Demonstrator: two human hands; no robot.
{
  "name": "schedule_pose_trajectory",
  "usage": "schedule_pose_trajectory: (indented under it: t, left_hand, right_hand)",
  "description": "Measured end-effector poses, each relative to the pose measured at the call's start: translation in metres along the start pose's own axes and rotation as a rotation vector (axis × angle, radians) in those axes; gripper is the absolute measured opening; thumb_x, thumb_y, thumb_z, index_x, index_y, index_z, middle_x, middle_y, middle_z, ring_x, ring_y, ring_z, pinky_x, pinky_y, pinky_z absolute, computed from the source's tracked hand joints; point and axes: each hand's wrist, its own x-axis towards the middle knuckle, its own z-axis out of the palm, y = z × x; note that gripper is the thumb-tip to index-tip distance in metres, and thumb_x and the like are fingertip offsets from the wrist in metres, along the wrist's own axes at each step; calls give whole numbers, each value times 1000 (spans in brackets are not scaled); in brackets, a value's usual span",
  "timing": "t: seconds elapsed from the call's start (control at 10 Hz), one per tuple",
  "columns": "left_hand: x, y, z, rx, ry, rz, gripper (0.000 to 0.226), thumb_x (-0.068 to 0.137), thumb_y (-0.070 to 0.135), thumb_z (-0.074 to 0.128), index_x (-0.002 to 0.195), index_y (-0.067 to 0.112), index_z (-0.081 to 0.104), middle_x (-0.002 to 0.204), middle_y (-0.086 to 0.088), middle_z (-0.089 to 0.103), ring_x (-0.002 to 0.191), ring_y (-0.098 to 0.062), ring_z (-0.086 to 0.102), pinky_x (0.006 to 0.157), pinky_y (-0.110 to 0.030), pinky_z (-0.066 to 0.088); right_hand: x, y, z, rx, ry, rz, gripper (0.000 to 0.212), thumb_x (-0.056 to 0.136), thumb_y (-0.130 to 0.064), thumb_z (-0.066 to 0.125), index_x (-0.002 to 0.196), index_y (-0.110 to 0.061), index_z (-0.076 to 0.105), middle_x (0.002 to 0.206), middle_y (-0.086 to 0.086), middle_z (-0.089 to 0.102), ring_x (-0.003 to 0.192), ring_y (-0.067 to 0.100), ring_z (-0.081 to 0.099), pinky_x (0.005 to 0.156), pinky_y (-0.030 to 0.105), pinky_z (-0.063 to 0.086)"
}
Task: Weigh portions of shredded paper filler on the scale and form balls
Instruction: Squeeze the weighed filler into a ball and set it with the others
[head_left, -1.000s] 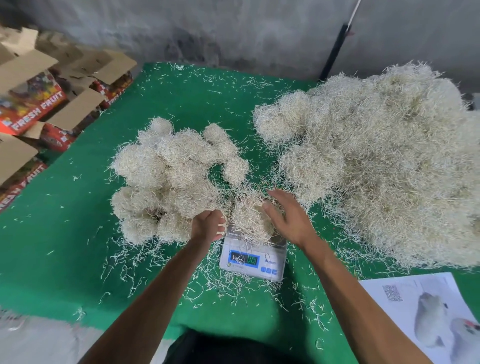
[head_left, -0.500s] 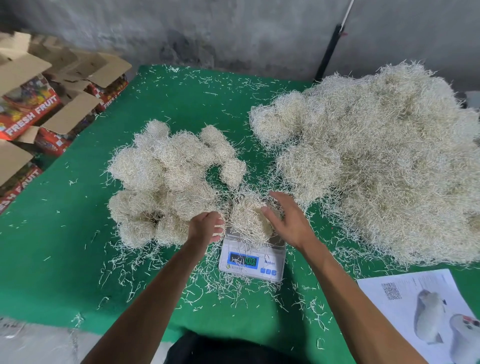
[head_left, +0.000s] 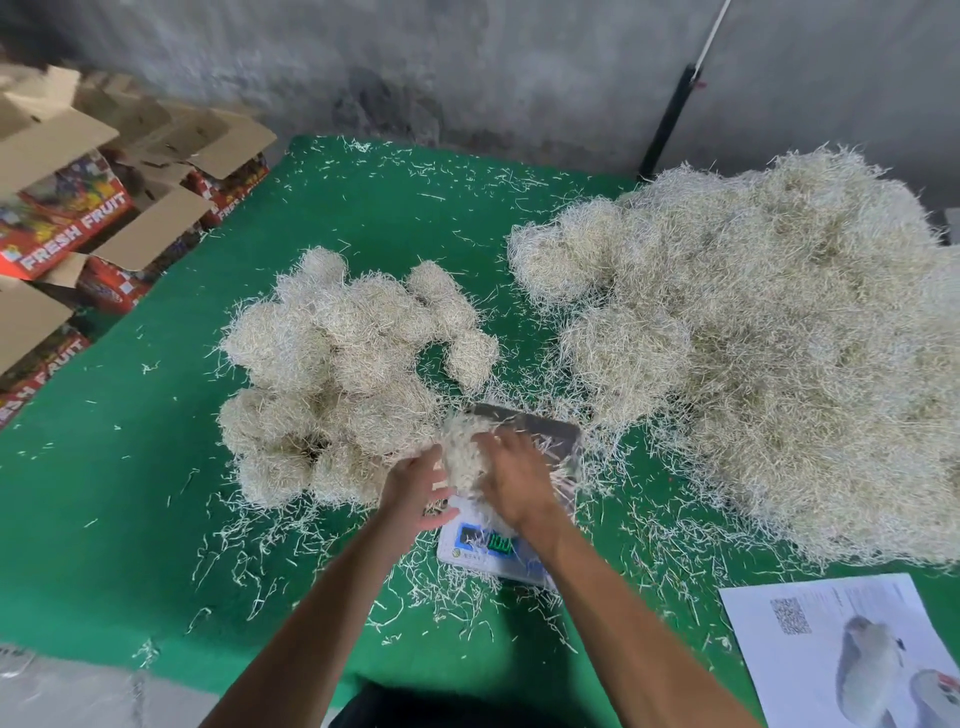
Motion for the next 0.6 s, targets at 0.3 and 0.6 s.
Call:
schedule_pose_trajectory:
  t: [0.3,0.6]
  left_hand:
    - [-23,38,8,-286,-260,15,45,111,10,15,154,-5,20,159,-17,32,129,-10,44,81,-9,51]
    - [-36,57,20,201,-33,390,34,110,33,28,135,21,48,148,-9,49,64,8,68,53,-13,53]
  right_hand:
    - [-3,-62,-26,439,382,-292,47,101,-58,47,138,-32,61,147,-4,52,140,13,41,122,50,28]
    - [-6,-80,-31,699,348,-210,41,96,-60,59,133,-43,60,143,-19,53,136,-1,46,116,24,38]
